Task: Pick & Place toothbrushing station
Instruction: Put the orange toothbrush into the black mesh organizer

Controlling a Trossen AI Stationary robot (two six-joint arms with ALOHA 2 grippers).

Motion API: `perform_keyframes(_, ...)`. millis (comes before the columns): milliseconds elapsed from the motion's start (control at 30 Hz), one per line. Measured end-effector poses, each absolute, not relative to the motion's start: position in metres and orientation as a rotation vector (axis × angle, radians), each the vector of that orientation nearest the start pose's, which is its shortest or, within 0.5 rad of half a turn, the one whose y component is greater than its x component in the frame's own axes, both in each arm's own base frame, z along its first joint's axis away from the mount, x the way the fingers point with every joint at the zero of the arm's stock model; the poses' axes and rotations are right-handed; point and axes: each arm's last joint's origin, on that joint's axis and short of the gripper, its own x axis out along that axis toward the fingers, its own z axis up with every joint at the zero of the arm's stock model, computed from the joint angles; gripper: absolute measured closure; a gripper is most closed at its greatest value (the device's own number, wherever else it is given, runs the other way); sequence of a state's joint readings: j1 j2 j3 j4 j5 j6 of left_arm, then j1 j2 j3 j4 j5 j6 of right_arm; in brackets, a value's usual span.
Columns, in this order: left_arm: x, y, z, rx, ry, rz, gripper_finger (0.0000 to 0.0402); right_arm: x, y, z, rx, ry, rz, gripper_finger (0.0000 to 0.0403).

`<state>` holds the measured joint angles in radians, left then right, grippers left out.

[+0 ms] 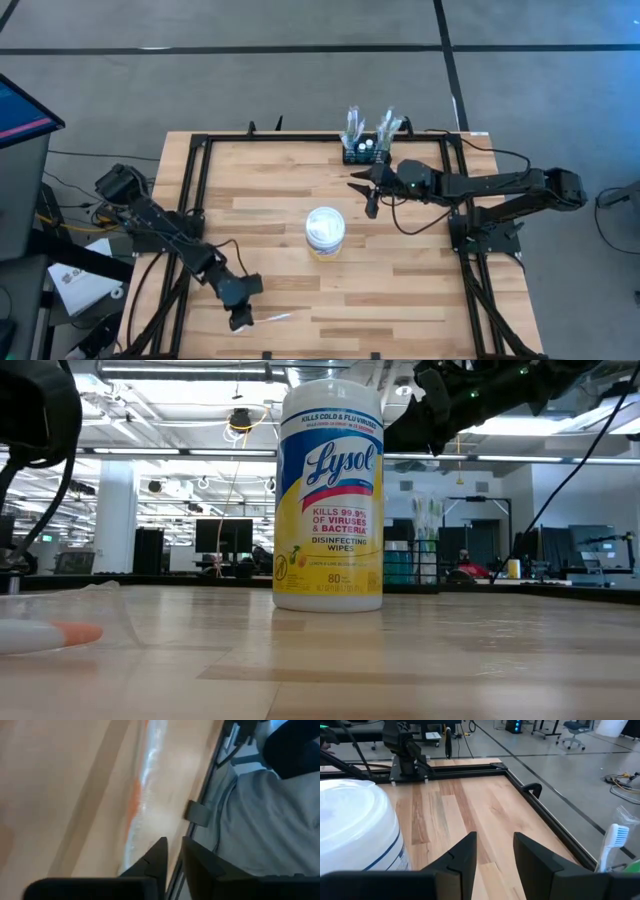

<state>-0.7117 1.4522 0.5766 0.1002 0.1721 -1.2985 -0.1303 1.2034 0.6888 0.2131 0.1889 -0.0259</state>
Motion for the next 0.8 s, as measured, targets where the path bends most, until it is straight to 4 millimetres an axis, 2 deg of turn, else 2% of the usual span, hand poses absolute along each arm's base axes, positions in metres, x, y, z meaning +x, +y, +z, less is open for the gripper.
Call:
perform_keyframes(200, 0.192, -0.178, 0.149, -0.947, 1.184, -0.202, 0.0287, 0.257, -0.039, 0.253, -0.034, 0.311, -0.312, 0.0284)
perform_keyframes(333, 0.191, -0.177, 0.148, -0.956, 1.199, -0.185, 0.0265, 0.257, -0.039, 0.253, -0.034, 0.311, -0.312, 0.0284)
perform_keyframes(533, 0.188, -0.179, 0.147, -0.966, 1.23, -0.177, 0.0264, 0.257, -0.039, 0.252, -0.034, 0.311, -0.312, 0.0284)
perform_keyframes(800, 0.181, -0.184, 0.133, -0.962, 1.364, -0.14, 0.0274, 0.257, -0.039, 0.252, -0.034, 0.312, -0.312, 0.0284)
